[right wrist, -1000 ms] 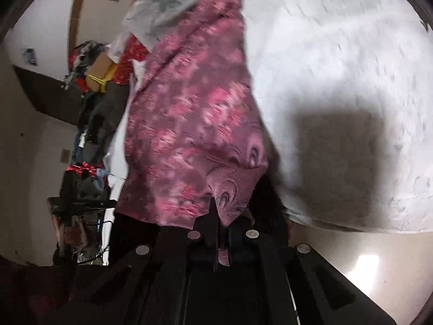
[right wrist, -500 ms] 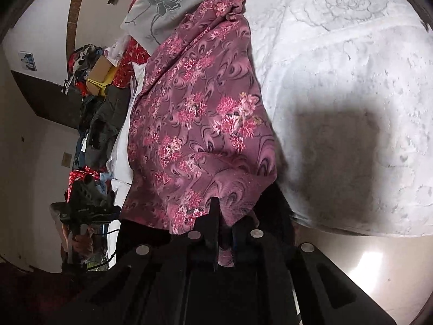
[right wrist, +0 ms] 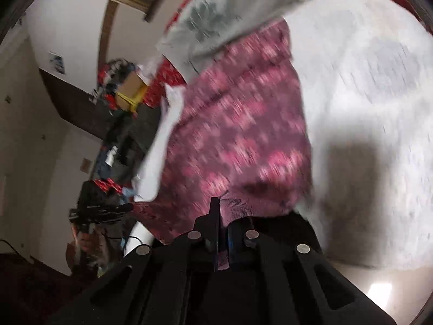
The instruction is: Fold small clothes
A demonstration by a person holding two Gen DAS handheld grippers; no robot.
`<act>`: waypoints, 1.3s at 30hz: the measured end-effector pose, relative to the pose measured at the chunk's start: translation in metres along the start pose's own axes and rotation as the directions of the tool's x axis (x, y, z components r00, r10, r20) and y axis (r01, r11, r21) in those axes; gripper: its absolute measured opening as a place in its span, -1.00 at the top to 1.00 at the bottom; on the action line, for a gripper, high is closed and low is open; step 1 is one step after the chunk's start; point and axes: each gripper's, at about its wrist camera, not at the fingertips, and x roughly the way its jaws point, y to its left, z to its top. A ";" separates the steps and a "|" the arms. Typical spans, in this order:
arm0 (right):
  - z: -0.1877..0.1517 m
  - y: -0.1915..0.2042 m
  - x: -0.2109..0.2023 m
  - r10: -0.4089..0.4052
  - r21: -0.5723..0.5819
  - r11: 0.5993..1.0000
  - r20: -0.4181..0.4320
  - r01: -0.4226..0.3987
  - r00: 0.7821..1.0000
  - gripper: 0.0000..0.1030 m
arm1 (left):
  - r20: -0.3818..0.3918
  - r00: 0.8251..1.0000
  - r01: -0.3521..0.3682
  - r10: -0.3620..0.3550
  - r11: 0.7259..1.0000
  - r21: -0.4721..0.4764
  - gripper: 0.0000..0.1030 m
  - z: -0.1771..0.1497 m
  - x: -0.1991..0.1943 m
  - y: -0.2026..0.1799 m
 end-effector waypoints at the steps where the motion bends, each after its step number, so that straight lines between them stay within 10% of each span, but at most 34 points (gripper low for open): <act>1: 0.006 0.003 -0.001 0.010 -0.001 1.000 0.017 -0.010 1.000 0.93 | 0.017 1.000 0.007 -0.007 1.000 0.009 0.89 0.008 -0.002 -0.004; 17: 0.182 -0.012 0.054 0.034 0.102 0.993 0.287 -0.066 0.957 0.93 | 0.307 0.950 0.072 -0.050 0.995 -0.063 0.89 0.214 0.019 -0.017; 28: 0.277 -0.076 0.126 -0.087 0.254 0.967 0.356 -0.006 0.930 0.93 | 0.302 0.953 0.034 0.005 0.992 -0.125 0.89 0.356 0.101 -0.018; 34: 0.291 -0.105 0.159 -0.161 0.343 0.937 0.267 0.062 0.950 0.83 | 0.193 0.980 -0.003 0.042 0.981 -0.195 0.87 0.377 0.144 0.006; 39: 0.306 -0.093 0.134 -0.091 0.305 0.952 0.344 -0.019 0.935 0.82 | 0.232 0.962 0.196 -0.143 0.955 -0.222 0.81 0.372 0.118 0.018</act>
